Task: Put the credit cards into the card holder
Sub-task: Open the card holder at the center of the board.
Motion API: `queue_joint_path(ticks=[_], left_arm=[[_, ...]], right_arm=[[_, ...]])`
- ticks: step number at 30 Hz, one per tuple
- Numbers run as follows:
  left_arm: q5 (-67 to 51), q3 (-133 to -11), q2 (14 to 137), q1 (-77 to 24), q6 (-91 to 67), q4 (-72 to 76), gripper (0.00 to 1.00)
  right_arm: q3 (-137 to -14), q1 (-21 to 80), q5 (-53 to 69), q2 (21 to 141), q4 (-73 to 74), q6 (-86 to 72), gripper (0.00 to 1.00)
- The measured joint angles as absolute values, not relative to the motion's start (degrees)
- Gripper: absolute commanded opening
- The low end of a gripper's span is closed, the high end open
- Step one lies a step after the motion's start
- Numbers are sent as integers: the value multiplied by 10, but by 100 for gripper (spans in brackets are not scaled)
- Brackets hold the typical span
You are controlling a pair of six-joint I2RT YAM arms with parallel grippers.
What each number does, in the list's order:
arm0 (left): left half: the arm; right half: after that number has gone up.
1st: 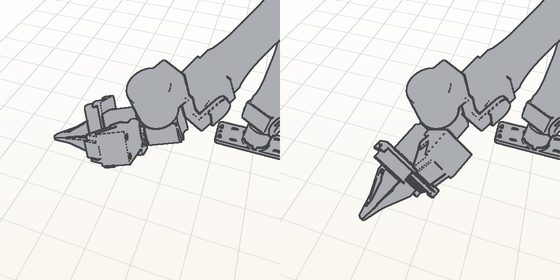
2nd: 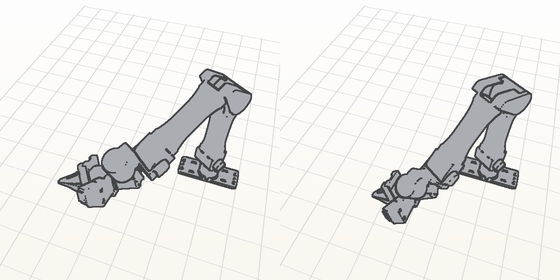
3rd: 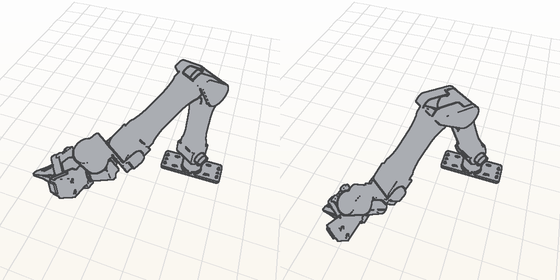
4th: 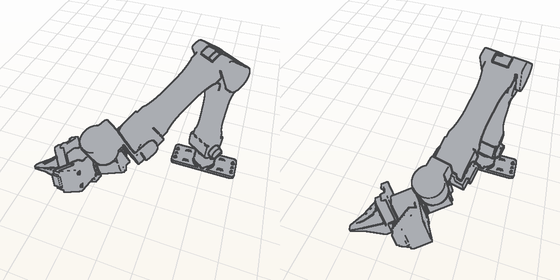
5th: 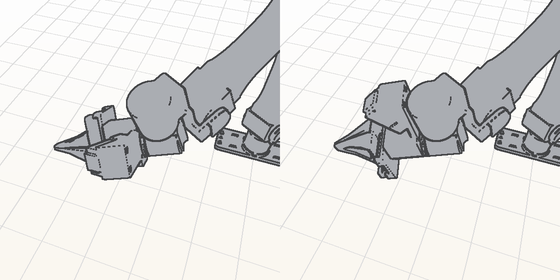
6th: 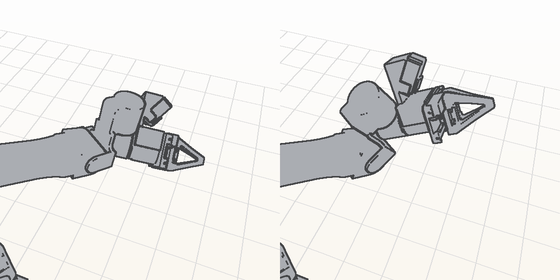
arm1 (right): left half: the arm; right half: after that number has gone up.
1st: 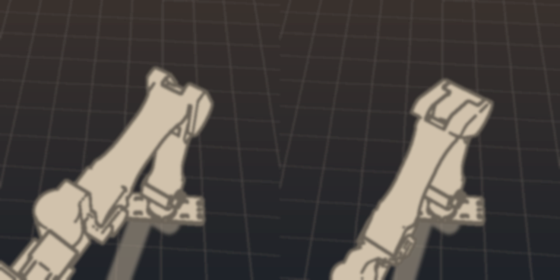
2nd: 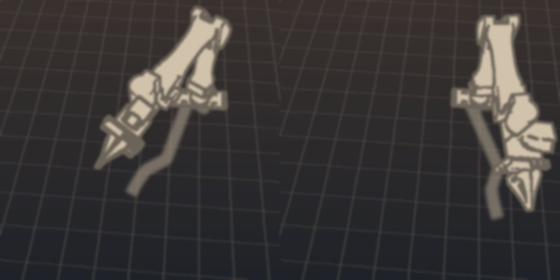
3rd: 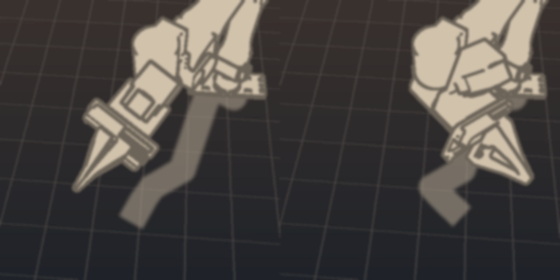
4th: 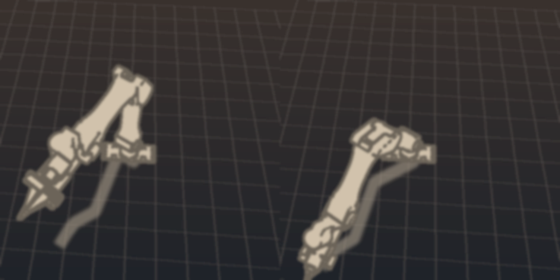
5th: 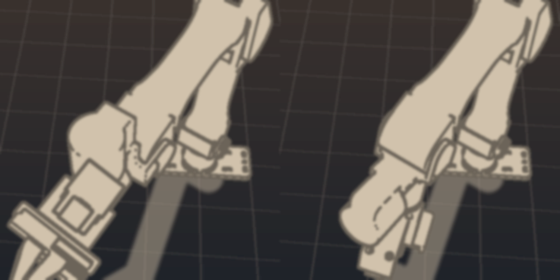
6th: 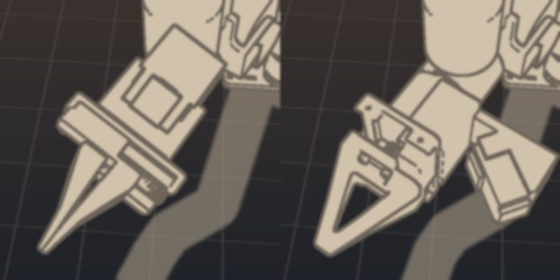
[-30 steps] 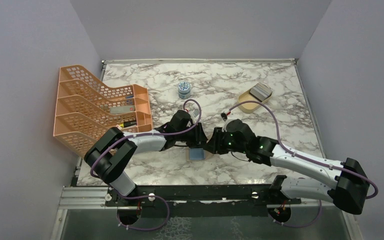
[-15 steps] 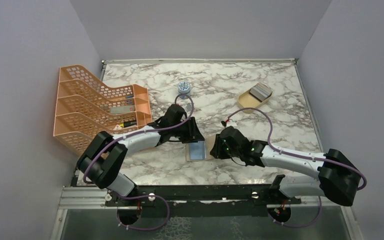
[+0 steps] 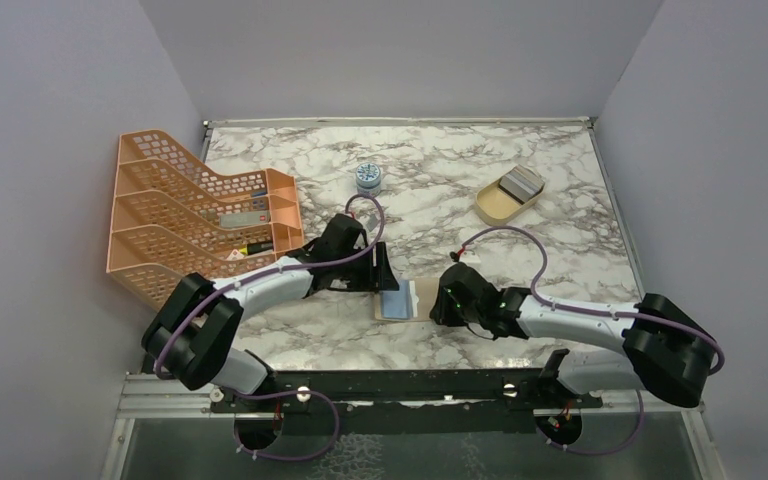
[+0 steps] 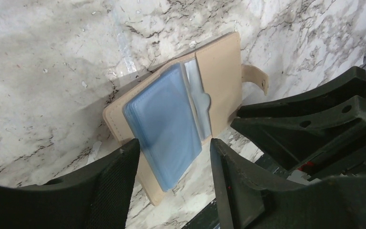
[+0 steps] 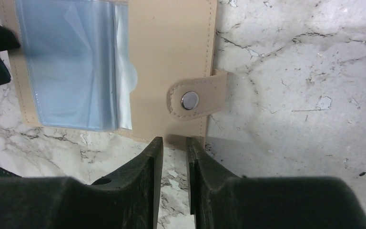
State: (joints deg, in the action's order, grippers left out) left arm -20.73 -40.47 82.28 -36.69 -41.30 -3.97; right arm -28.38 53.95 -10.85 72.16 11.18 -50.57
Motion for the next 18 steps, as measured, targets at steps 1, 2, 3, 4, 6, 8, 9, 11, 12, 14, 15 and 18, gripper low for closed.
queue_joint_path(ticks=[1,2,3,4,6,8,9,11,12,14,15,18], left_arm=[[-207,-402,823,-367,-409,-41,60],[-207,-402,823,-367,-406,-42,61],[-207,-401,822,-367,-405,-42,61],[-208,-399,820,-367,-403,-41,62],[-209,-392,817,-367,-402,-36,64],[-212,-384,815,-367,-404,-29,66],[-215,-381,815,-367,-404,-25,67],[-220,-371,815,-367,-408,-11,68],[-224,-365,814,-367,-413,-2,68],[-232,-354,812,-367,-420,15,68],[-236,-348,811,-367,-425,28,68],[-249,-330,811,-366,-439,67,65]], right_arm=[[-284,540,-109,724,111,-507,24],[-286,540,-110,726,111,-508,24],[-287,540,-111,728,111,-508,24],[-288,540,-112,731,109,-509,24],[-289,540,-114,733,106,-510,24],[-289,540,-114,733,106,-512,24],[-289,540,-114,733,106,-513,24],[-288,540,-115,733,106,-514,24],[-288,540,-116,733,105,-515,23],[-285,540,-116,731,104,-520,23],[-283,540,-116,728,102,-523,23],[-273,540,-116,718,95,-529,23]])
